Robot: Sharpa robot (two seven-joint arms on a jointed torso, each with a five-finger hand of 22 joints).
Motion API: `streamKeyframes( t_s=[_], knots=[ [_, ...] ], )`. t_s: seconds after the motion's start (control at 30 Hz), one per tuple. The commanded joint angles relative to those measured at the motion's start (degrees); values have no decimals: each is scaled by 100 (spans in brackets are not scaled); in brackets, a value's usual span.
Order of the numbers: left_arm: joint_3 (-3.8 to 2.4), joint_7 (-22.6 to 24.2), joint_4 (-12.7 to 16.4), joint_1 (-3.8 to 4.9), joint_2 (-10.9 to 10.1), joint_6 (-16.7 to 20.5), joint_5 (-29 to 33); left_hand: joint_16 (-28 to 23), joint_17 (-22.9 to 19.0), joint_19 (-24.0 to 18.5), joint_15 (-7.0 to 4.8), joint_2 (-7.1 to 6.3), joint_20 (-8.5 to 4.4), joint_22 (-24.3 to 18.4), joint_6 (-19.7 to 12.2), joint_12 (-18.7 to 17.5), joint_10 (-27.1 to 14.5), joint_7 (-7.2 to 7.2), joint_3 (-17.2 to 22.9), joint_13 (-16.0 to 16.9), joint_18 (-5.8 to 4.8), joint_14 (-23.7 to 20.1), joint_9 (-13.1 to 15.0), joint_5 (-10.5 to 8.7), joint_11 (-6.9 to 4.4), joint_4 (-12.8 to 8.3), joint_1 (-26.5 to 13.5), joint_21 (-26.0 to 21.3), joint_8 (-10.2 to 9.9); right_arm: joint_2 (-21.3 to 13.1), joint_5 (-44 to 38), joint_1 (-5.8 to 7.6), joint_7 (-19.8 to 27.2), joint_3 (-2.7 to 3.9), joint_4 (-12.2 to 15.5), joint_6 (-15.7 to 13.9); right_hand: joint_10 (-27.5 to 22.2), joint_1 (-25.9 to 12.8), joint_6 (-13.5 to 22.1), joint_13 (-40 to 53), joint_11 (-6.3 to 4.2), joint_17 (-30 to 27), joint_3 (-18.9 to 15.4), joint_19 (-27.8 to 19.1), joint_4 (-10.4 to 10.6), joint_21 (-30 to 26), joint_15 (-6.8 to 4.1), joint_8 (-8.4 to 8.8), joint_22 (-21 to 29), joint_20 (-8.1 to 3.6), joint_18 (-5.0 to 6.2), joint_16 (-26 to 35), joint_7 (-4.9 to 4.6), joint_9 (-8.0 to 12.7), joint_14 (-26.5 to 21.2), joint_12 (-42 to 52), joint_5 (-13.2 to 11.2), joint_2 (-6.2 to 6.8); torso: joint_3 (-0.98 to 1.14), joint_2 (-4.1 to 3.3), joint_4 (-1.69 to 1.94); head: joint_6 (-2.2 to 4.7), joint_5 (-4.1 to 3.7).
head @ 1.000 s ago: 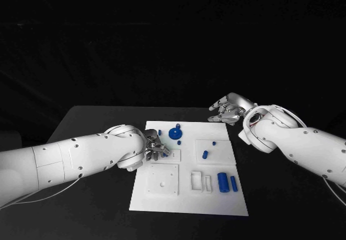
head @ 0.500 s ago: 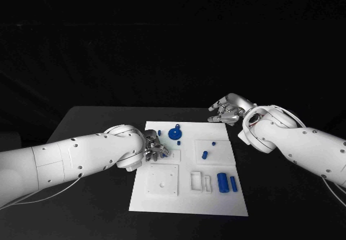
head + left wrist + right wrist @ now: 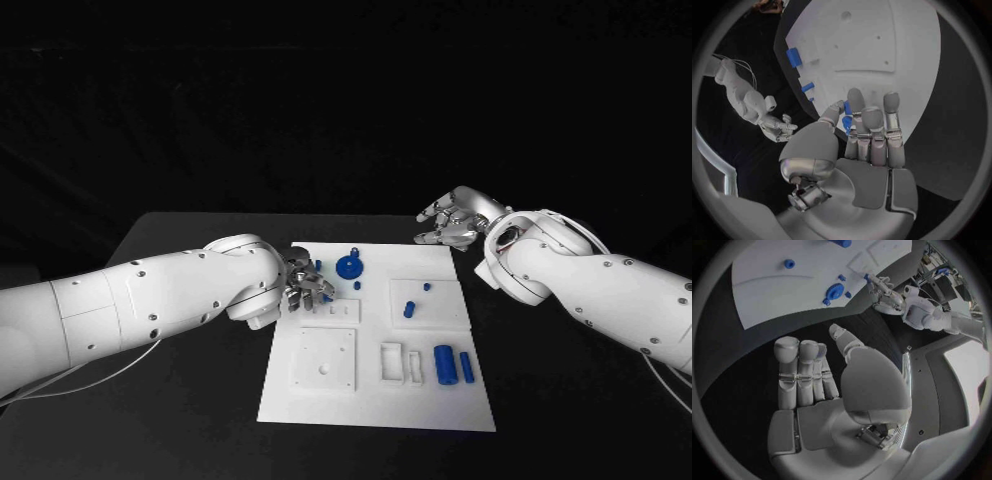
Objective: Assemble the parts on the task board
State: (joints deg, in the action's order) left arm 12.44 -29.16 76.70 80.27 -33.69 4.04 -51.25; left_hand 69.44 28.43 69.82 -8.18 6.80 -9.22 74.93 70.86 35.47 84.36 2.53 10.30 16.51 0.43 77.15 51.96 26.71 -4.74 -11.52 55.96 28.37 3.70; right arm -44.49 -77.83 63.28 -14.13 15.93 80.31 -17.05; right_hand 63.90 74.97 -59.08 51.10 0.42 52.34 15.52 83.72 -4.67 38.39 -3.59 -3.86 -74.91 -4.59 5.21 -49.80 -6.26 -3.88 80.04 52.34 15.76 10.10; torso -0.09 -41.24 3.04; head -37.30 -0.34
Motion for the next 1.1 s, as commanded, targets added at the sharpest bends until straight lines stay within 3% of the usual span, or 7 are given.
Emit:
streamKeyframes(
  t_s=[0.03, 0.27, 0.4, 0.6, 0.83, 1.1],
  knots=[
    [-36, 167, -17, 29, -13, -368, 339, 19, -11, -10, 2, 263, 31, 106, 873, -33, 237, -554, -24, -4, -43, -66, 201, -43, -49, 59, 285, -37, 22, 12, 8, -2, 42, 3, -6, 107, -24, -68, -30, -6, -16, 5, 22, 125, 21, 1, -16, 27, -450, -18, 46, 20, -14, 9, 8, 20, 8, -3, -1, 8, 8, -9, 3],
    [-79, 101, -188, 69, 31, -969, 654, 52, -22, -39, 15, 251, 44, 111, 830, -78, 233, -544, -29, 22, -43, -118, 254, -54, -38, 71, 343, -62, 21, 31, 20, -5, 46, 3, -24, 146, -24, -70, -37, -6, -16, 7, 27, 124, 23, 9, -15, 27, -452, -18, 44, 19, -14, 9, 7, 20, 6, -8, -4, 6, 4, -20, 6],
    [-84, 61, -385, 119, 143, -1279, 695, 108, -45, -46, 16, 240, 45, 114, 797, -71, 233, -543, -22, 77, -43, -139, 419, -45, -36, 73, 375, -46, 24, 42, 22, -6, 45, 3, -34, 156, -24, -70, -37, -6, -16, 7, 27, 124, 23, 9, -15, 27, -452, -18, 44, 19, -14, 9, 7, 20, 6, -8, -5, 0, -4, -18, 4],
    [-87, 26, -733, 210, 371, -1832, 640, 218, -60, -92, 27, 242, 56, 114, 760, -32, 229, -538, -13, 141, -43, -205, 663, -51, -19, 47, 385, -7, 20, 74, 24, -7, 41, 2, -52, 169, -24, -70, -37, -6, -16, 7, 27, 124, 23, 9, -15, 27, -452, -18, 44, 19, -14, 9, 7, 20, 6, -8, 11, -14, -19, -22, 12],
    [-87, 61, -959, 254, 573, -1977, 327, 238, -78, -98, 29, 246, 56, 115, 745, -39, 229, -537, -17, 153, -43, -216, 721, -64, -17, 49, 390, 9, 21, 93, 25, -7, 36, 2, -59, 172, -24, -70, -37, -6, -16, 7, 27, 124, 23, 9, -15, 27, -452, -18, 44, 19, -14, 9, 7, 20, 6, -8, 12, -13, -13, -42, 3],
    [-66, 209, -1057, 275, 758, -2222, -482, 279, -105, -110, 30, 235, 58, 114, 735, -23, 227, -537, -22, 182, -43, -234, 828, -62, -16, 44, 407, 21, 16, 104, 25, -7, 30, 2, -55, 177, -24, -70, -37, -6, -16, 7, 27, 124, 23, 9, -15, 27, -452, -18, 44, 19, -14, 9, 7, 20, 6, -8, 13, -6, -12, -59, 16]
  ],
)
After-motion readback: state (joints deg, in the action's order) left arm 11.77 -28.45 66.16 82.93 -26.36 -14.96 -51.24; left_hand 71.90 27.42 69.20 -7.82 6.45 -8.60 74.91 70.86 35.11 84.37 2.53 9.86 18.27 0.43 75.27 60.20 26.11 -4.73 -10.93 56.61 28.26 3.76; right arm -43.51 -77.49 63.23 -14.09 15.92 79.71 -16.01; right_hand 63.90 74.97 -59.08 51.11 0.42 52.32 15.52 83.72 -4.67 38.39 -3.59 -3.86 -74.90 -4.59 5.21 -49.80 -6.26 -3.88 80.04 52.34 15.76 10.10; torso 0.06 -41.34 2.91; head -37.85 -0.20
